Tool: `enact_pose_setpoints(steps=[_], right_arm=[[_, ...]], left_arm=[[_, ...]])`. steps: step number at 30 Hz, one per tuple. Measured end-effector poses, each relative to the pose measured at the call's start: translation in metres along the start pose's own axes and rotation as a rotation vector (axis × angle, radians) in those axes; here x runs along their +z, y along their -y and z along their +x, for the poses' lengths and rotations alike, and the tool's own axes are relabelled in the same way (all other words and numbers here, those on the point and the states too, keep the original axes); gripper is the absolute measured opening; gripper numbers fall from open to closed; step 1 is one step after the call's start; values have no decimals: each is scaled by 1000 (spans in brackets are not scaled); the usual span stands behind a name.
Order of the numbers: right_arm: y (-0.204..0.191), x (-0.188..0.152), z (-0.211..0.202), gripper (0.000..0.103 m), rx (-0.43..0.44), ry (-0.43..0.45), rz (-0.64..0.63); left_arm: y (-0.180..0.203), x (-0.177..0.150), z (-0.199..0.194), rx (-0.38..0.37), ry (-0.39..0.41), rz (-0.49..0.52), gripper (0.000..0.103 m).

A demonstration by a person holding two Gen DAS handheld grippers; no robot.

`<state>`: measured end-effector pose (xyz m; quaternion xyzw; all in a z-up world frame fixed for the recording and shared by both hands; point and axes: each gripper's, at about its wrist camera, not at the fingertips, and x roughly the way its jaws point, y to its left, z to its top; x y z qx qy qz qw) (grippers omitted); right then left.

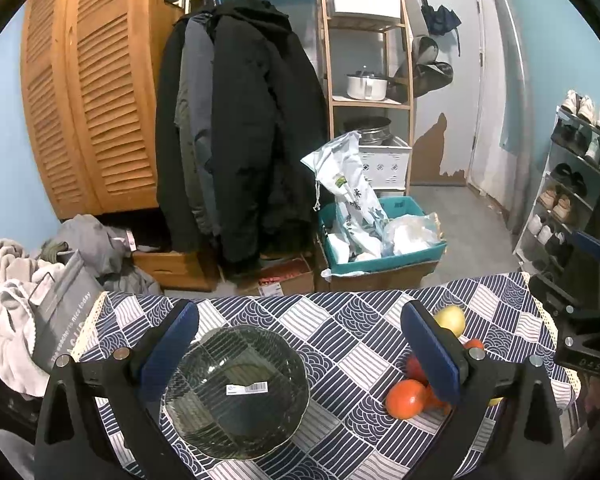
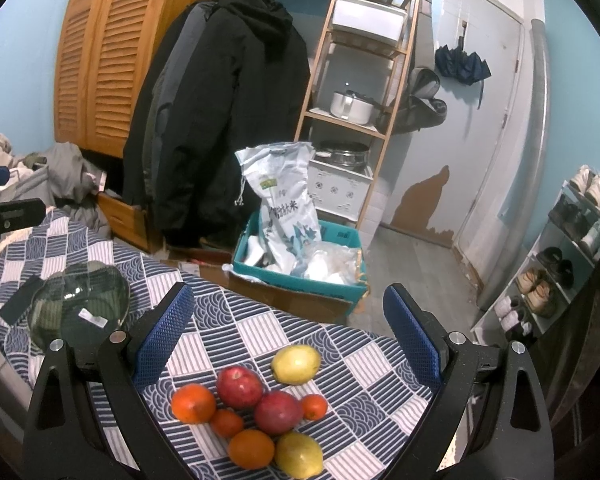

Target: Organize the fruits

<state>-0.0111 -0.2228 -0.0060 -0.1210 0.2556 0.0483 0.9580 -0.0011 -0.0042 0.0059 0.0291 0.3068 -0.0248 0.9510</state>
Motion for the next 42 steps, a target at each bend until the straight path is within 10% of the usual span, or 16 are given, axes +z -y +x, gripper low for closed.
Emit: enact_pose_setpoints(steps=[42], right_arm=[[-2,-1,3,94,0,6,20]], left_arm=[[4,-4,-2,-11,3,-1,102]])
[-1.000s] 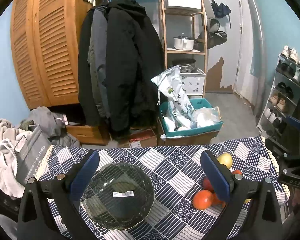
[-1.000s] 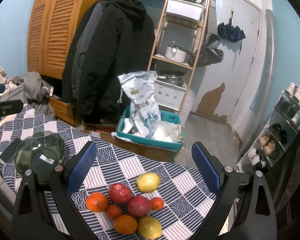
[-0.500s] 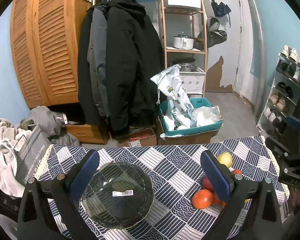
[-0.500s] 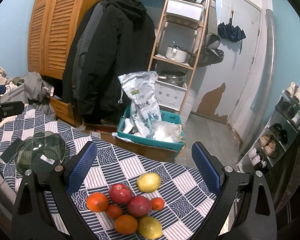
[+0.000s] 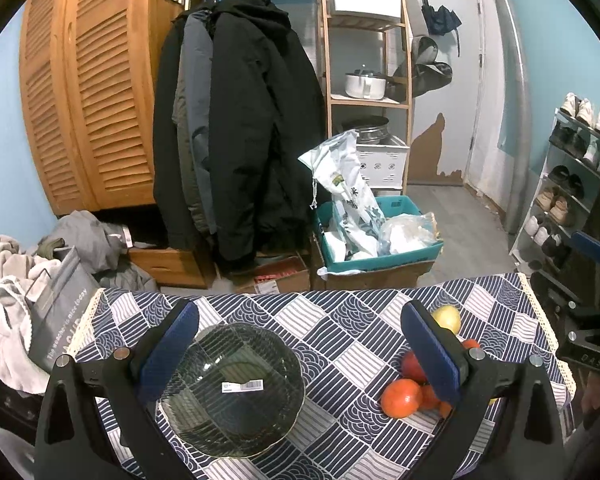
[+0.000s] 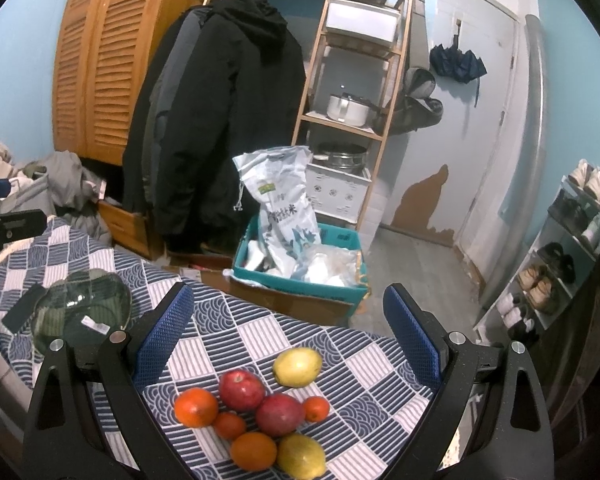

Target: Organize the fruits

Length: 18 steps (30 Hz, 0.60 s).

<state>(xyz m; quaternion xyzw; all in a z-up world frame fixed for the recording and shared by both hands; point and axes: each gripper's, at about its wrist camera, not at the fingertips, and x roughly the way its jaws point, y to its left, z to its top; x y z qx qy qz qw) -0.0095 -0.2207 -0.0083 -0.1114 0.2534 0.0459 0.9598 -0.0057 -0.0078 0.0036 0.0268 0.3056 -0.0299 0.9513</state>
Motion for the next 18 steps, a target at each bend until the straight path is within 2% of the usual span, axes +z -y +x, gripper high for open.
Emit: enact_pose_setpoints(steps=[18], right_arm=[[6,-1,-3,94,-4,-3,-3]], left_arm=[[0,-1,-1,-14,-4,2,102]])
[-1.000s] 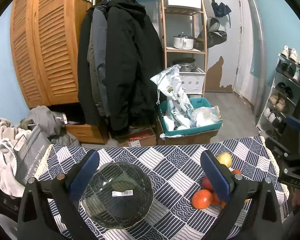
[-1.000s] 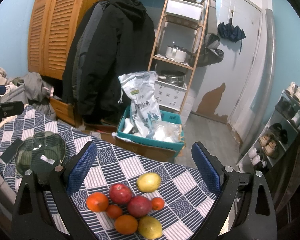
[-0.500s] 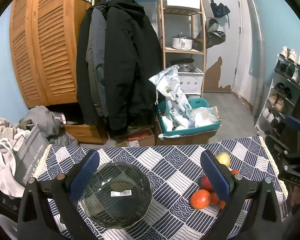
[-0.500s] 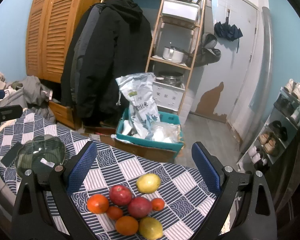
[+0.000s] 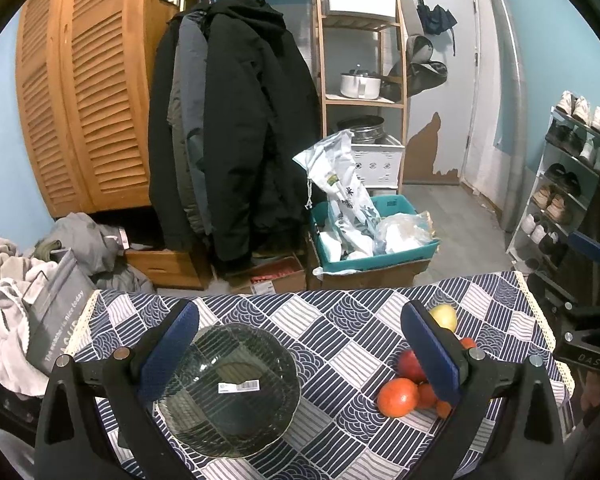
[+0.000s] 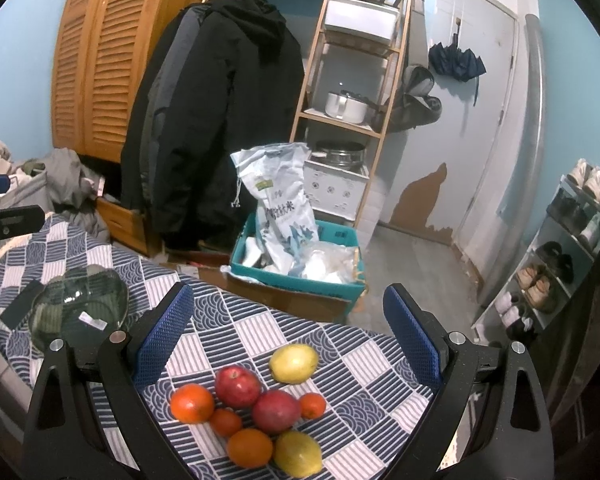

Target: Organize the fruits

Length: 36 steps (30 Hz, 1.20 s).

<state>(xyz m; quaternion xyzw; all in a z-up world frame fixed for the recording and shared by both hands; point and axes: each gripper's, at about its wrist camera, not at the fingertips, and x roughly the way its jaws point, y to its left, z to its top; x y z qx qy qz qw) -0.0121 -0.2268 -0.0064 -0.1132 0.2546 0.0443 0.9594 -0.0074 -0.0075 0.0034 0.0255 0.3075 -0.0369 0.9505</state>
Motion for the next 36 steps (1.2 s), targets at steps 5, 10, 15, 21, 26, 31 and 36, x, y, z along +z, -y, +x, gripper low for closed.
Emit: enact_pose_setpoints(steps=[5,10,15,21,26,31,36], right_arm=[[2,-1,-1,94,0,-2,0],[6,-6,0,94,-2,-11,5],[13,-9,1,94,0,-24,18],[19,-11,1,94,-5,-35,28],[24,-15,3,94,-11,-54,35],[32,-25,13,94,-24,-113,37],[45,-42,29,93,-17,-203,58]], left_arm=[[1,2,0,-3,-1,1,102],[5,4,1,-9,-5,8,102],[6,5,2,-12,-9,12,102],[10,4,5,-6,-13,24,102],[14,1,10,-8,-26,31,102],[19,-4,25,-23,-73,37,102],[27,-15,46,-53,-145,41,102]])
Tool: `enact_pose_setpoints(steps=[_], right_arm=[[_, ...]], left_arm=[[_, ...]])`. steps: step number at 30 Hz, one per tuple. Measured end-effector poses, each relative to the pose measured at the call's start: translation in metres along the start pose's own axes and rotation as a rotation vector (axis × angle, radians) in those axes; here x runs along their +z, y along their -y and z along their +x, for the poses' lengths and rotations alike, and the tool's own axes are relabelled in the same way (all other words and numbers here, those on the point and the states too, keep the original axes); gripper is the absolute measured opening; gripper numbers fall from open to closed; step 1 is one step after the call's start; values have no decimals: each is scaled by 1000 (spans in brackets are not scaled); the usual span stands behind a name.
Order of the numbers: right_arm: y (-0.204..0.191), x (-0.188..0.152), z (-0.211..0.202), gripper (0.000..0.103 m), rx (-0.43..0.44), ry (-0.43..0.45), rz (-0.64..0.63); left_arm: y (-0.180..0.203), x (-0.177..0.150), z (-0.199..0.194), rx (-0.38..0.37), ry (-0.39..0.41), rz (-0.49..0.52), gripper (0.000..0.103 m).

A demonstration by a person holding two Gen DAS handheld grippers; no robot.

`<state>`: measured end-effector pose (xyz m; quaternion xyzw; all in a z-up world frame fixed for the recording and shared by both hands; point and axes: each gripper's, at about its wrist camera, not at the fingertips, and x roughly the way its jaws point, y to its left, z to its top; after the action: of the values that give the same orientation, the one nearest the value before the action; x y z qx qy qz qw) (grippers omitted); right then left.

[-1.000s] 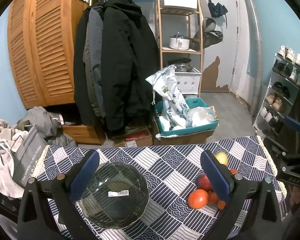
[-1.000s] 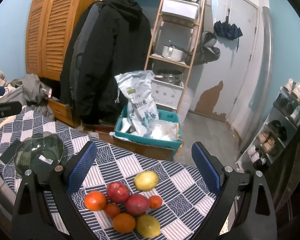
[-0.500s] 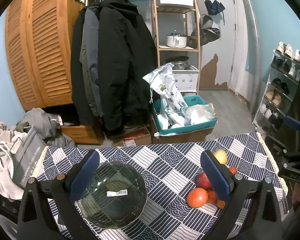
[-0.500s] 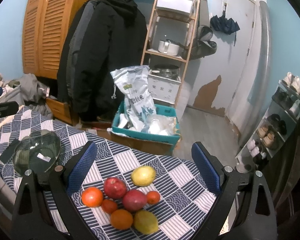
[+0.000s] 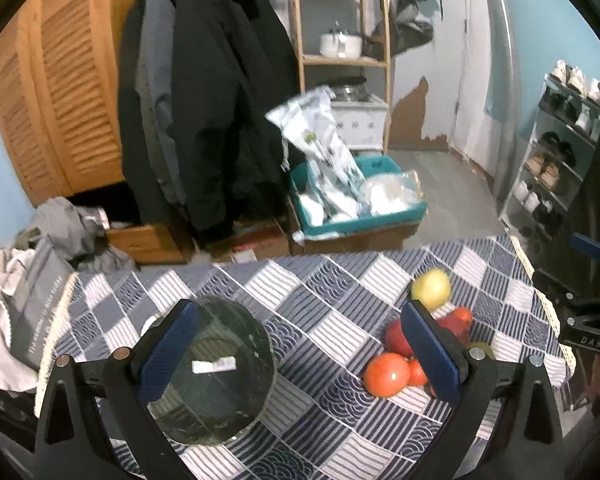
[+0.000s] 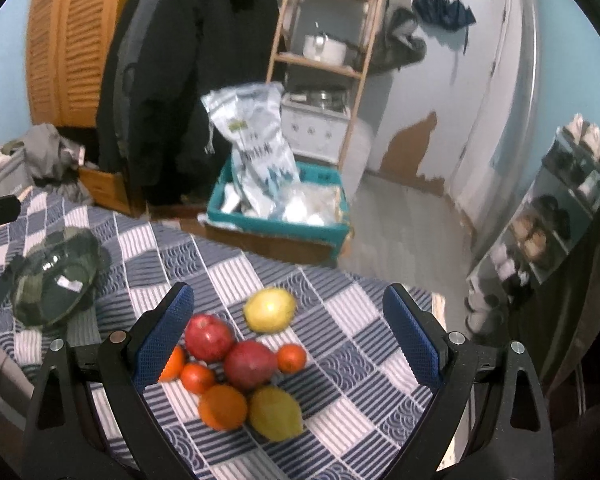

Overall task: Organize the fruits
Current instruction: 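Grasp the green mango with the right gripper while the left gripper grasps a large orange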

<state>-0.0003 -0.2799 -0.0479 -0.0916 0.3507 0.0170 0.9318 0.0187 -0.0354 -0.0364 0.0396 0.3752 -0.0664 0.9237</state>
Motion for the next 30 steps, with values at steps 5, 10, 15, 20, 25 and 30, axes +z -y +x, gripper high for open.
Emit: enact_pose_setpoints(steps=[5,10,15,20,25,30], right_arm=[[10,-15,18,93,-1,-85,9],[18,-34,37,93,-24,-164,7],[26,-54,59,93,2,-267,19],[30,-73,77,93,16,-346,32],[29,-91,95,89,35,-420,25],[24,-107,113,89,77,-490,18]], left_arm=[[8,-10,24,-35,-79,5,102],[20,-24,49,-51,-159,22,102],[31,-36,71,-52,-216,46,102],[44,-48,96,-43,-268,88,102],[54,-63,118,-41,-323,117,101],[61,-71,132,-46,-352,141,101]])
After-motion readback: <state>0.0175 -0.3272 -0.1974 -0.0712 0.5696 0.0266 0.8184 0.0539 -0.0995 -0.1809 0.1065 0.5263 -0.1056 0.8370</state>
